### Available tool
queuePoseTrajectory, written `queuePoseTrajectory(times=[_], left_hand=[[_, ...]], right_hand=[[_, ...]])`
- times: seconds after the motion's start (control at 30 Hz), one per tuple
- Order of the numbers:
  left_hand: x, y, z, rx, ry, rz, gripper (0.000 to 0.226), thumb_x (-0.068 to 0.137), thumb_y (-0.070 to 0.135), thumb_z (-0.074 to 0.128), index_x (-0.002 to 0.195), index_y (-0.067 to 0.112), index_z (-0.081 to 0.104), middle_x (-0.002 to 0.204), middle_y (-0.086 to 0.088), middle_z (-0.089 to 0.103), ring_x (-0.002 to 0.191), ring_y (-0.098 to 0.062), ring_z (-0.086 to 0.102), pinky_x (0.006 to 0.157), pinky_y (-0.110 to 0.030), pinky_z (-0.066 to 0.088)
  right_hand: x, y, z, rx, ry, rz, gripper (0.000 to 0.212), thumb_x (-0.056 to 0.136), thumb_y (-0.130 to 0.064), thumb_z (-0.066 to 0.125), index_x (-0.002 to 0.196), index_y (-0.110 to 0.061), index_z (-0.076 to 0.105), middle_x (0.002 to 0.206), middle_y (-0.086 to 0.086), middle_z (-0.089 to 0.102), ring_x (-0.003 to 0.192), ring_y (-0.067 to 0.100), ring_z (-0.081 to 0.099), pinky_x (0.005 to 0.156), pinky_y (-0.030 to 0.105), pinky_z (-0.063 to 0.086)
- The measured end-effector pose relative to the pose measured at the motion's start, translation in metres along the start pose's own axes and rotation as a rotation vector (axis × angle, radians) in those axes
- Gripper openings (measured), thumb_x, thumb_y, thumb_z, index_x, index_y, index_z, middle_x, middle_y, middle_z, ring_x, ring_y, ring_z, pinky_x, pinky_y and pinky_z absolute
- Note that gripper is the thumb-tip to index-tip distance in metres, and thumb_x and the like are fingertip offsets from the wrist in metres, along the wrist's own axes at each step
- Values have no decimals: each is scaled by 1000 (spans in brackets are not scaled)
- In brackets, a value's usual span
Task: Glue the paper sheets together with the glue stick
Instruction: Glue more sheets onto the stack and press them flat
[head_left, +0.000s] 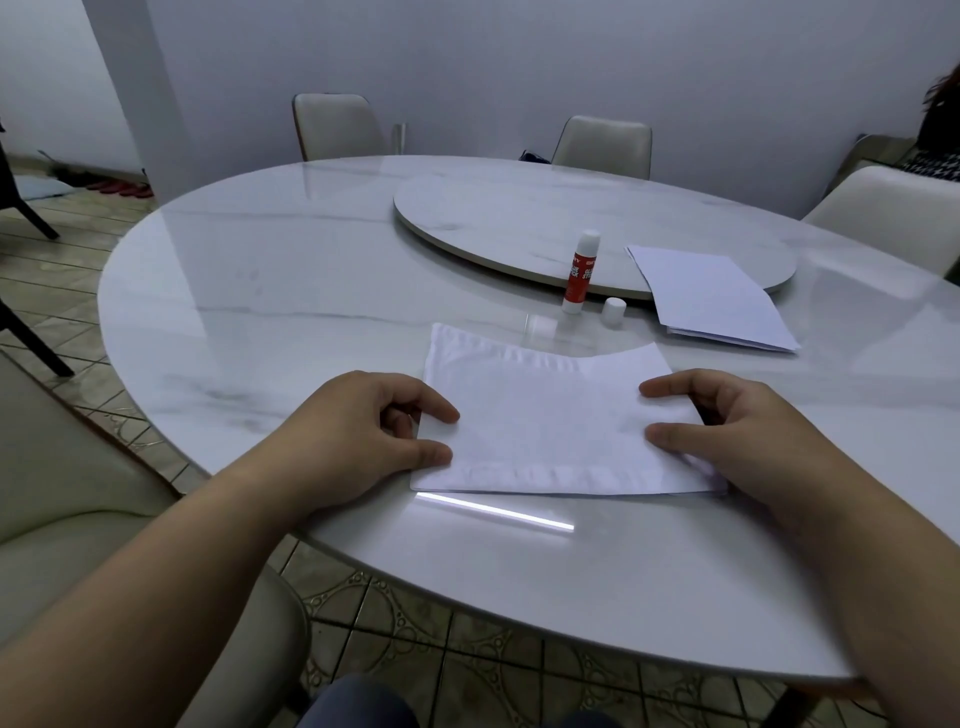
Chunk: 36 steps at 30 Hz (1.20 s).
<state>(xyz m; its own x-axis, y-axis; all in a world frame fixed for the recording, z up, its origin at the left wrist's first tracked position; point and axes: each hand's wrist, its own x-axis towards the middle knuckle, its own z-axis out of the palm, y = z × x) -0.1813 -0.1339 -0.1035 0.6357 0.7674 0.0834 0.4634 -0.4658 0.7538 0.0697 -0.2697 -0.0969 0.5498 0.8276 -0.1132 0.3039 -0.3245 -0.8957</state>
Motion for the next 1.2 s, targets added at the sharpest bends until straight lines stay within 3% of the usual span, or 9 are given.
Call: queuePoseTrajectory(times=[0.13, 0.3, 0.4, 0.5, 0.67, 0.73, 0.8, 0.9, 1.2], left_hand=[[1, -1, 0, 5, -2, -6, 21, 72, 23, 79, 88, 32, 71, 59, 5, 49, 46, -1, 44, 50, -6, 35], [0, 0, -1, -6, -2, -33, 22, 69, 23, 80, 87, 32, 71, 58, 6, 50, 45, -1, 45, 49, -6, 36], [-1, 0, 0, 46, 1, -37, 21, 69, 26, 80, 86, 34, 71, 65, 8, 53, 50, 0, 48, 52, -6, 38], [0, 2, 3, 213, 11, -29, 19, 72, 34, 76, 84, 43, 65, 96, 13, 50, 80, 0, 50, 71, -12, 37], [5, 29, 8, 403, 200, 16, 27, 88, 42, 54, 111, 31, 62, 122, 9, 43, 124, -11, 31, 87, -20, 27], [17, 43, 21, 368, 259, 48, 42, 95, 42, 39, 130, 22, 49, 138, 5, 40, 133, -12, 25, 98, -25, 29], [31, 48, 42, 465, 131, 36, 53, 98, 38, 28, 147, 16, 24, 156, 0, 21, 144, -16, 13, 114, -30, 15], [42, 36, 66, 626, -46, 5, 59, 99, 36, 19, 151, 15, 1, 161, -1, -4, 147, -15, -2, 118, -32, 0], [40, 29, 64, 675, -96, -4, 60, 99, 37, 13, 150, 16, -7, 160, -1, -13, 147, -12, -10, 118, -30, -6]], right_hand=[[-1, -1, 1, 5, 11, 9, 32, 80, -4, 70, 102, -27, 69, 92, -5, 77, 75, 16, 72, 66, 28, 54], [0, 0, 2, -31, 19, -12, 32, 80, -4, 70, 102, -27, 68, 85, -6, 73, 47, -1, 59, 39, 12, 39], [0, 1, 3, -121, 45, -43, 34, 77, -7, 73, 101, -31, 67, 90, -3, 72, 58, 7, 61, 50, 17, 43], [0, -1, 8, -254, 106, -87, 42, 73, -9, 74, 105, -34, 63, 109, -1, 61, 84, 14, 61, 68, 22, 46], [0, -19, 9, -608, 262, -273, 55, 79, -25, 71, 129, -32, 48, 145, -5, 28, 138, 14, 20, 96, 20, 23], [6, -32, 22, -632, 176, -362, 47, 93, -27, 53, 139, -26, 42, 155, -6, 23, 143, 9, 11, 105, 19, 15], [16, -34, 45, -742, 29, -374, 50, 100, -25, 35, 149, -18, 27, 162, -3, 12, 148, 11, 3, 114, 22, 4], [30, -19, 69, -867, -113, -309, 55, 102, -30, 22, 153, -16, 8, 163, 0, -2, 149, 12, -2, 119, 28, 0], [34, -6, 51, -929, -125, -240, 56, 101, -41, 14, 153, -29, 0, 162, -12, -8, 147, 2, -6, 116, 24, -4]])
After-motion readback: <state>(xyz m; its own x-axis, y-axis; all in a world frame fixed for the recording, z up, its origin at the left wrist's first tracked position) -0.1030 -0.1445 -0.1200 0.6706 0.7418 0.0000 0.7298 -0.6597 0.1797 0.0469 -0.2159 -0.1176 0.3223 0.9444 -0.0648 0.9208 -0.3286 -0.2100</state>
